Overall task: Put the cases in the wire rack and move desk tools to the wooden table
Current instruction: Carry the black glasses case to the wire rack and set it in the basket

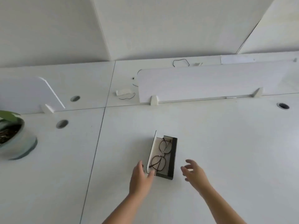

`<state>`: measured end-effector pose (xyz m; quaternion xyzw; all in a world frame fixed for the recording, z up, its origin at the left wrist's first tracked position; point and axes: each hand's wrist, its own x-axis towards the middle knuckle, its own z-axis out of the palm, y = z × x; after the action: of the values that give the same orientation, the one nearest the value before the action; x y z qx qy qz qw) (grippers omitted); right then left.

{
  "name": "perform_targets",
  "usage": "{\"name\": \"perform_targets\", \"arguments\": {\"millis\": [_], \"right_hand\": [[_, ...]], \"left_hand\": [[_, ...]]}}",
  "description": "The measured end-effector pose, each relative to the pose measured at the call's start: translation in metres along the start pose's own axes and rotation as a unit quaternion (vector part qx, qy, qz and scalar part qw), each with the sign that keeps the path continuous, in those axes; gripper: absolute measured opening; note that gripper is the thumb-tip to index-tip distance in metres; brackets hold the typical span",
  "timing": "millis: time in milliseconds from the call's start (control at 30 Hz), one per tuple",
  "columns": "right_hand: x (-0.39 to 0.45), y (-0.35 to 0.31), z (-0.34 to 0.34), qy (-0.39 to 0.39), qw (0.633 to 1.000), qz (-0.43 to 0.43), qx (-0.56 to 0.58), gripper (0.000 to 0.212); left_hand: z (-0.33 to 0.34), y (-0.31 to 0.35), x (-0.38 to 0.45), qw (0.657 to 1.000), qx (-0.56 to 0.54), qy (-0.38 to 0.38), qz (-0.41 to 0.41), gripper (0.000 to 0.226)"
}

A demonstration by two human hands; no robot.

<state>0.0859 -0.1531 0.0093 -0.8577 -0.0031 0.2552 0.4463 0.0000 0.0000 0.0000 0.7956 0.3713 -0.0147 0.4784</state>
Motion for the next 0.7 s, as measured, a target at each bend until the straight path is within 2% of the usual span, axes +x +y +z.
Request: {"name": "perform_targets", "arguments": {"millis": [67,133,267,333,400,467,533,567,633,700], "right_hand": [[0.018,-0.01,0.015,-0.012,1.0,0.016,-0.018,0.04],[0.024,-0.016,0.026,-0.025,0.999,0.028,-0.014,0.036],[-0.001,0.003,0.03,-0.104,0.994,0.039,-0.022,0.028],[-0.011,0.018,0.026,-0.058,0.994,0.001,-0.094,0.026],[-0.019,0.032,0.017,0.002,0.991,-0.037,-0.128,0.043],[-0.021,0.043,0.011,-0.005,0.986,-0.077,-0.146,0.072],[-0.021,0.046,0.007,-0.039,0.975,-0.115,-0.184,0.087],[-0.021,0.043,0.007,-0.055,0.972,-0.12,-0.195,0.09],[-0.018,0.04,0.009,-0.059,0.966,-0.128,-0.218,0.09],[-0.011,0.031,0.01,-0.053,0.945,-0.157,-0.283,0.09]], "left_hand": [[0.009,0.002,0.017,0.997,0.059,0.002,0.047,0.035],[0.007,0.0,0.026,0.991,0.101,0.016,0.086,0.027],[-0.012,-0.02,0.027,0.967,0.164,-0.003,0.197,0.037],[-0.027,-0.029,0.022,0.949,0.19,-0.052,0.246,0.045],[-0.038,-0.042,0.013,0.924,0.229,-0.077,0.296,0.05],[-0.04,-0.047,0.002,0.892,0.285,-0.121,0.328,0.064],[-0.036,-0.048,-0.01,0.886,0.304,-0.235,0.258,0.084],[-0.033,-0.048,-0.015,0.883,0.316,-0.262,0.227,0.081],[-0.024,-0.051,-0.02,0.895,0.321,-0.233,0.204,0.062],[-0.018,-0.052,-0.021,0.912,0.299,-0.188,0.206,0.054]]}}
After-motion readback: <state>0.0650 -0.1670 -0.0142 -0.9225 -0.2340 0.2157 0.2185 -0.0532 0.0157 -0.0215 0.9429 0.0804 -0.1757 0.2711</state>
